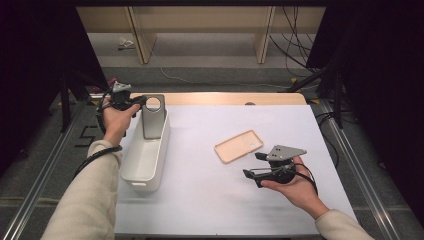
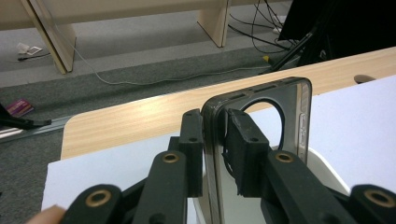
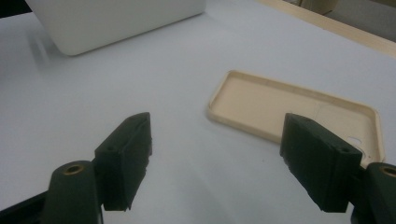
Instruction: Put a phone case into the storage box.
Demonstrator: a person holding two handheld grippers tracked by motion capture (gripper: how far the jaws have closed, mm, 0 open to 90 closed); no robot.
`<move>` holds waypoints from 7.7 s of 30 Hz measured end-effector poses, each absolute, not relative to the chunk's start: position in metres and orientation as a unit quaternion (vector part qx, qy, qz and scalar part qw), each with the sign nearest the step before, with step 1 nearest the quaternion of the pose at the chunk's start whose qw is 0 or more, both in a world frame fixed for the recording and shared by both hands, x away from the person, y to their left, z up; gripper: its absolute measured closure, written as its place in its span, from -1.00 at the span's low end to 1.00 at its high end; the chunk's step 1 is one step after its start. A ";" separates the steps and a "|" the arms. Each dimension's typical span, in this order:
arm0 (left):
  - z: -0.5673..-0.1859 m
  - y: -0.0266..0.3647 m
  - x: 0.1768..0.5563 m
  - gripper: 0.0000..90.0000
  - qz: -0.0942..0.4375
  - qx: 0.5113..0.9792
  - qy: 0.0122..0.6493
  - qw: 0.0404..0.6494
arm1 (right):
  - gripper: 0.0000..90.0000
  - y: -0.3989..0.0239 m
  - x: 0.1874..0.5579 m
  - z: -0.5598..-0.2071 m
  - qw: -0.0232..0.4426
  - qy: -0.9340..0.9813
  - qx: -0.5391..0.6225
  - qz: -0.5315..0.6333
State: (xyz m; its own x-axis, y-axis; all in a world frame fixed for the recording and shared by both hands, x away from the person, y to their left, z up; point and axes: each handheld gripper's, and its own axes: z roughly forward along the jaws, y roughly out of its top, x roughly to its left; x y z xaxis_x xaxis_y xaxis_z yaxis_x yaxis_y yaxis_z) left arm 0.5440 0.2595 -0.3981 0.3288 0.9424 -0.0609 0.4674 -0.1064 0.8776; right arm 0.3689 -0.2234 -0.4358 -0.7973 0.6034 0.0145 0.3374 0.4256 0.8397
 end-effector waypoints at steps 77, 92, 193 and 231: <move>-0.388 0.237 0.399 -1.00 0.262 0.704 0.465 0.469 | -0.51 -0.223 0.377 -0.435 0.155 0.828 0.292 0.452; -0.405 0.203 0.325 -1.00 0.257 0.721 0.407 0.499 | -0.51 -0.223 0.385 -0.435 0.156 0.821 0.301 0.460; -0.422 0.192 0.324 -0.95 0.255 0.740 0.392 0.483 | 1.00 -0.167 0.433 -0.461 0.081 0.923 0.312 0.212; -0.426 0.191 0.327 -0.95 0.260 0.748 0.387 0.473 | 1.00 -0.212 0.431 -0.459 0.102 0.922 0.328 0.180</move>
